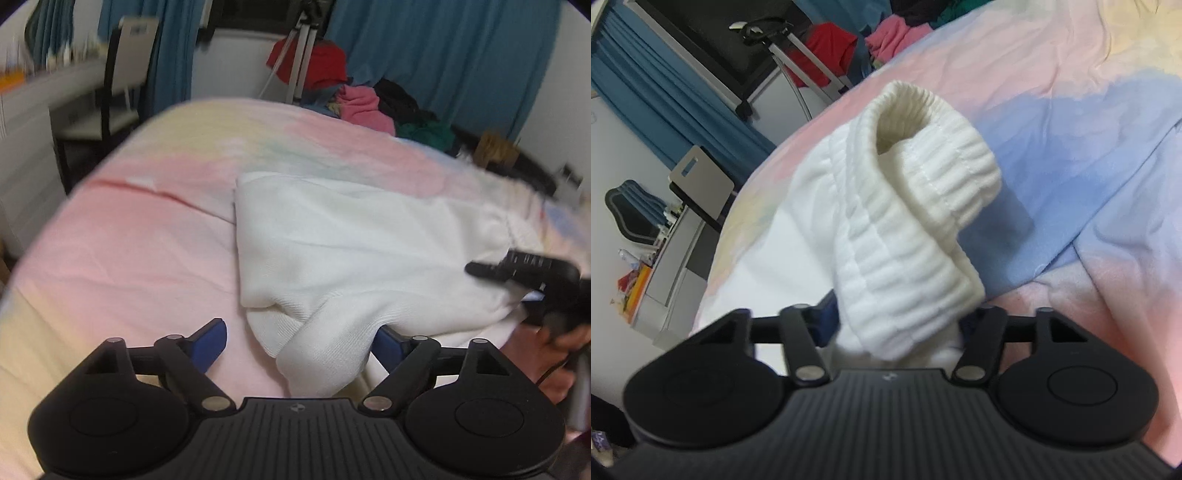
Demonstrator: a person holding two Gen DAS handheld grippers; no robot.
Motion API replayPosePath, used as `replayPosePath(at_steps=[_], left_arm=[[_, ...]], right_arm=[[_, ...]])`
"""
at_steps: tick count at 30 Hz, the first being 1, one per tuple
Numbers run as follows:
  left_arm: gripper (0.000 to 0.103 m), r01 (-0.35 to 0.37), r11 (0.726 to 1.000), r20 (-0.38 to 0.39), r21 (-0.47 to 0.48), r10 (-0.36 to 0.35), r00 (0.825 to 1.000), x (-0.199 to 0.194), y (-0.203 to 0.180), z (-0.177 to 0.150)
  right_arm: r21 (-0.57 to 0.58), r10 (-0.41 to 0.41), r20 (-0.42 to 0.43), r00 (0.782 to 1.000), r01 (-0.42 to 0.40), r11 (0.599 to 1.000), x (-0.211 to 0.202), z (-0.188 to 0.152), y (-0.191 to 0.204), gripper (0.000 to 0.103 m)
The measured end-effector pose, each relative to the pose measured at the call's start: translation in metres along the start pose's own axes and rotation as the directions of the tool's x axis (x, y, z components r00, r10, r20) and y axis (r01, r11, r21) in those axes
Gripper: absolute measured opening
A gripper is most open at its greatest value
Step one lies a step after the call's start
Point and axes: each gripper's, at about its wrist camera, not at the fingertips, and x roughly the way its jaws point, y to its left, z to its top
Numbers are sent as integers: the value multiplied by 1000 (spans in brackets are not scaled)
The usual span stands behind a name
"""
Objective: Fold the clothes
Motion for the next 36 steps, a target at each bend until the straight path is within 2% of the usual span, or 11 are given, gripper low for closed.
replayPosePath(at_steps=[5,10,13,14,16,17,23,24,28,32,36], left_arm=[[87,91,985,-55,-145,-100,994,5,25,7],[102,153,970,13,-188,-153,988,-13,29,9],[102,175,950,37,-257,-171,984,-2,35,12],[102,156,941,37,-299,-152,988,7,38,13],[102,115,917,35,-383,-110,993,24,46,15],[102,101,891,20,-443,-103,994,34,53,14],[100,162,785,-7,-597,-207,978,65,72,9],[100,179,783,-12,-595,-231,973,67,70,9],[77,229,772,-45,-592,-316,948,75,63,4],[56,218,784,-33,-581,-291,956,69,62,5],[44,256,800,14,-542,-296,955,48,52,19]], right_arm=[[-1,2,36,999,-2,1000,-9,2,5,46],[-7,3,56,998,-2,1000,-13,3,11,43],[-25,-8,58,998,10,1000,-9,2,13,43],[-30,-12,59,998,14,999,-8,1,13,43],[-29,-17,60,998,19,999,-6,1,13,43],[-27,-19,59,998,20,999,-5,2,13,43],[-19,-20,58,998,21,1000,-3,2,11,44],[-18,-18,56,998,19,1000,-2,2,11,44],[-6,-13,53,998,14,1000,-2,3,9,44],[-13,5,54,999,-4,1000,-12,6,15,44],[-17,39,58,998,-38,999,-28,12,23,38]])
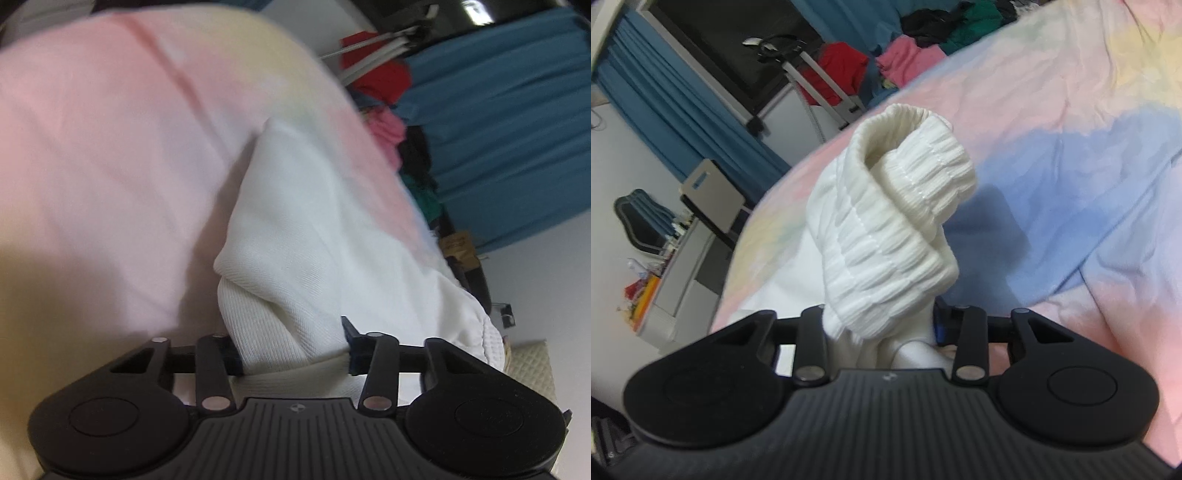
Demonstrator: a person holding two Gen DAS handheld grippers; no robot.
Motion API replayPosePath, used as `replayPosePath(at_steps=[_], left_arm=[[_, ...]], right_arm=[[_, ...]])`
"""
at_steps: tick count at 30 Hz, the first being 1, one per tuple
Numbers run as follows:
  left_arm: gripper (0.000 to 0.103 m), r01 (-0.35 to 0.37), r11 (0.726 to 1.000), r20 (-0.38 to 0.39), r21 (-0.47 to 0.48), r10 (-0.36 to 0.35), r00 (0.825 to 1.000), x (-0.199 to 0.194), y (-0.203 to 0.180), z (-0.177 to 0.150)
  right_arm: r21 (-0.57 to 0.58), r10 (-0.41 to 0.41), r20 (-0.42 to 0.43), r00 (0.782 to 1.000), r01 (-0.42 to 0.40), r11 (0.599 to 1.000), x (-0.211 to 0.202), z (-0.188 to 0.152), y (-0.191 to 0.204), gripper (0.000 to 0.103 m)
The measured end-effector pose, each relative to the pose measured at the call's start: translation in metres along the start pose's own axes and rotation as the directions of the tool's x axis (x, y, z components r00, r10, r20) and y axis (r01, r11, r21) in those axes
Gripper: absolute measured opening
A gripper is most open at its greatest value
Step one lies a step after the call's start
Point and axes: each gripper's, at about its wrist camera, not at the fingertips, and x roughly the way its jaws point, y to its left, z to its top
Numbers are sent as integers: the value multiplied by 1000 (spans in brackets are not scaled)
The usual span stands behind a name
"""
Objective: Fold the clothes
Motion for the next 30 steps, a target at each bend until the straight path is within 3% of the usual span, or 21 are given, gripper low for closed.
replayPosePath(at_steps=[4,8,15,21,25,30], left_arm=[[40,88,994,17,-66,-87,996,-13,-29,6],[39,108,993,12,45,-108,994,5,-104,6],[39,183,976,-94,114,-173,980,115,-250,20],[39,238,957,-148,167,-214,966,231,-353,31],[39,255,948,-188,191,-220,957,306,-380,37],[39,278,927,-242,251,-218,946,376,-356,37]], right_arm=[[70,77,29,997,-79,994,-34,19,-4,37],[141,72,55,996,-79,987,-63,56,-29,36],[303,-2,168,986,-50,952,-100,167,-97,36],[381,-117,240,964,17,924,-92,263,-155,36],[400,-166,262,951,49,915,-71,296,-188,36],[389,-178,296,938,52,920,-27,296,-234,36]])
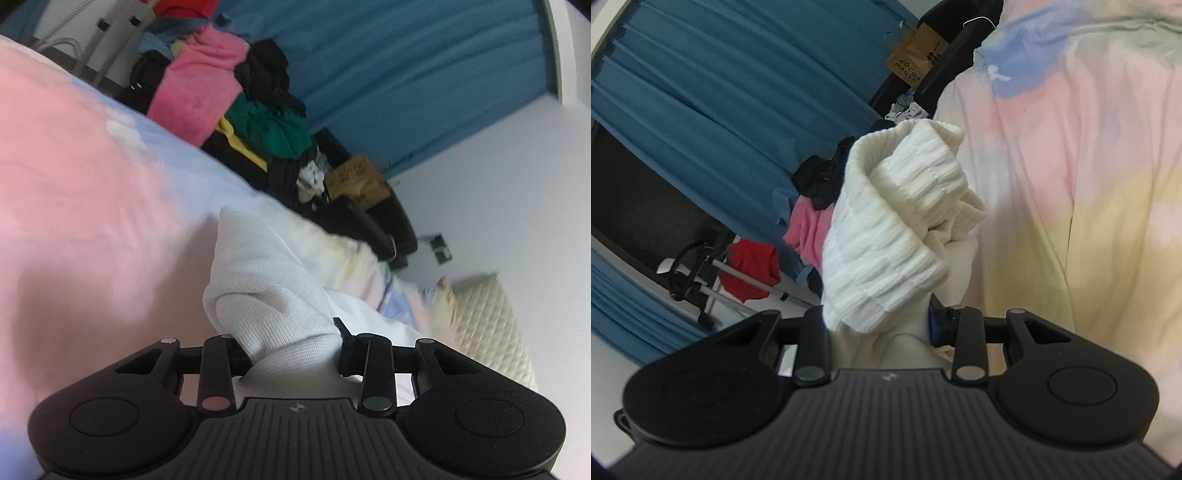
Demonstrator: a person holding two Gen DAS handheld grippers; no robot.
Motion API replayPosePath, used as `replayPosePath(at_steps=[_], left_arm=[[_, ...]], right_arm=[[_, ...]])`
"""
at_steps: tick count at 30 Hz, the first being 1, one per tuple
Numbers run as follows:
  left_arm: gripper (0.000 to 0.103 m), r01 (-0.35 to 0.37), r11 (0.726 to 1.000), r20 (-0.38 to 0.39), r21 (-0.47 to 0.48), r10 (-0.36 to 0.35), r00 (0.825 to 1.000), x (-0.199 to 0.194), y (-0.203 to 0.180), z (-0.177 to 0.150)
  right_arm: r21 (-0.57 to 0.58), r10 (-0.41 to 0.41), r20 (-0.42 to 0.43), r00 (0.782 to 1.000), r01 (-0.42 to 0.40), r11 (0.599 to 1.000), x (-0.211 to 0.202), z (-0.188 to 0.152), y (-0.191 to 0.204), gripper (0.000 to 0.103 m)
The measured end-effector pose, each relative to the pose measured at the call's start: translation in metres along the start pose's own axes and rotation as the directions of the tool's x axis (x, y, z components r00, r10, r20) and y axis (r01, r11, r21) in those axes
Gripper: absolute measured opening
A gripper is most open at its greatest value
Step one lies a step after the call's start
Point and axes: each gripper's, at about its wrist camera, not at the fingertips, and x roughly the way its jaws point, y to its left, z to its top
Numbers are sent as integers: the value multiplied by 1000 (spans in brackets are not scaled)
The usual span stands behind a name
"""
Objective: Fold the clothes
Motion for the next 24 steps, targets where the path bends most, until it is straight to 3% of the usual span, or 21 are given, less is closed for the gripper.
replayPosePath(at_steps=[4,7,9,11,15,17,20,24], left_arm=[[42,-20,999,-75,43,23,997,26,48,-19],[46,-18,995,-89,95,27,996,38,67,-30],[55,-38,992,-93,124,50,994,40,77,-38],[79,-63,986,-88,157,78,993,41,84,-46],[87,-115,974,-83,196,133,988,34,79,-46],[99,-204,945,-53,257,225,973,22,65,-48],[99,-305,874,-5,378,331,943,-2,35,-54],[99,-335,830,25,447,362,932,-45,-1,-67]], right_arm=[[44,-3,21,1000,2,999,21,-39,-54,37],[72,-10,32,999,7,997,19,-70,-87,39],[89,-3,41,999,0,996,17,-85,-104,41],[114,-9,44,999,4,993,19,-92,-114,51],[185,-60,-5,998,60,981,21,-87,-117,67],[158,-130,-44,991,135,978,15,-81,-105,71],[139,-217,-56,975,223,965,-9,-75,-87,73],[103,-233,-69,970,239,966,-54,-71,-61,73]])
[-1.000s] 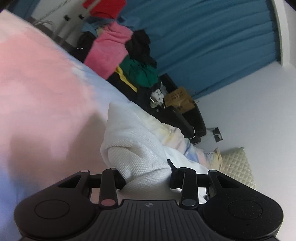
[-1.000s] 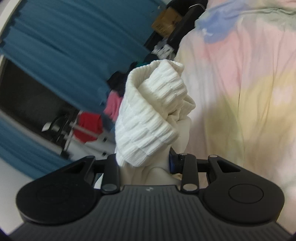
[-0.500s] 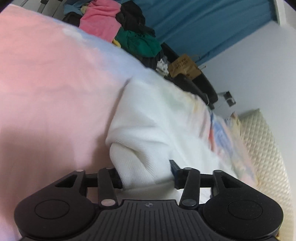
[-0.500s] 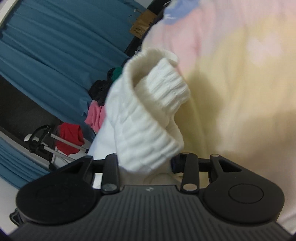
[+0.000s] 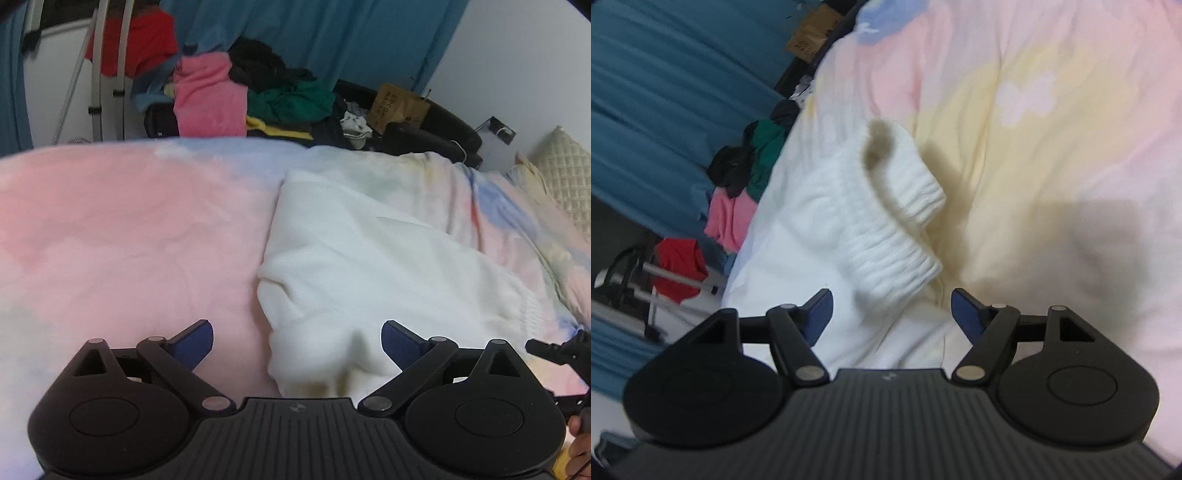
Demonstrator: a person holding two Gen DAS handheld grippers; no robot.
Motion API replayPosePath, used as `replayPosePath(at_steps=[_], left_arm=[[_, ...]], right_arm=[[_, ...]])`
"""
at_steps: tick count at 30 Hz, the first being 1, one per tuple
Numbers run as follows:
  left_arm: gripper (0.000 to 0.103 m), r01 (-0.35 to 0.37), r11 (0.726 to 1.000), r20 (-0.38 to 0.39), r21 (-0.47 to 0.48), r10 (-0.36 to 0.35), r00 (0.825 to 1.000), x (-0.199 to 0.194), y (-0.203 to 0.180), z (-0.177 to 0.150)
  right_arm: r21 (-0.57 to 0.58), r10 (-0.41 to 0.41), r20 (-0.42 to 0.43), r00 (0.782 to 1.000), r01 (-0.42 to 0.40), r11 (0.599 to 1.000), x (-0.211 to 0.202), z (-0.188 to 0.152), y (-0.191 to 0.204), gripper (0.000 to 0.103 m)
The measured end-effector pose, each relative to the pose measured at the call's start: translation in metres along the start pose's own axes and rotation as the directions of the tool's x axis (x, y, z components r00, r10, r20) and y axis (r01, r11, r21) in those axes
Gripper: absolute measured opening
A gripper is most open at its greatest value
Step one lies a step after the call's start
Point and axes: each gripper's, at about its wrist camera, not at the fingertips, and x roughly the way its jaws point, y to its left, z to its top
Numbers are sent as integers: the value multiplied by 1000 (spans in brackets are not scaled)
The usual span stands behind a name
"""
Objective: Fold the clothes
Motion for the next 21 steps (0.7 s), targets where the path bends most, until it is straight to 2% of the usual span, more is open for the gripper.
replayPosePath(at_steps=[7,10,12,14,18,21], left_arm=[[102,-18,996,100,87,9,995,-107,-47,-6],[103,-27,991,148,131,7,989,-154,-69,-12],[103,-44,986,182,160,15,983,-187,-84,-22],[103,-64,980,214,190,22,977,-218,-98,-34],[103,-50,970,250,237,-11,968,-267,-113,-64],[103,-71,962,306,262,-13,952,-295,-118,-89]], right_arm=[[-186,83,52,995,-72,980,-100,-10,30,74],[-276,96,84,992,-69,959,-137,-18,45,75],[-334,114,109,987,-72,940,-164,-30,48,87],[-391,123,128,984,-64,918,-184,-39,55,85],[-489,141,156,978,-47,871,-220,-65,65,85],[-571,151,200,968,-10,821,-242,-91,71,85]])
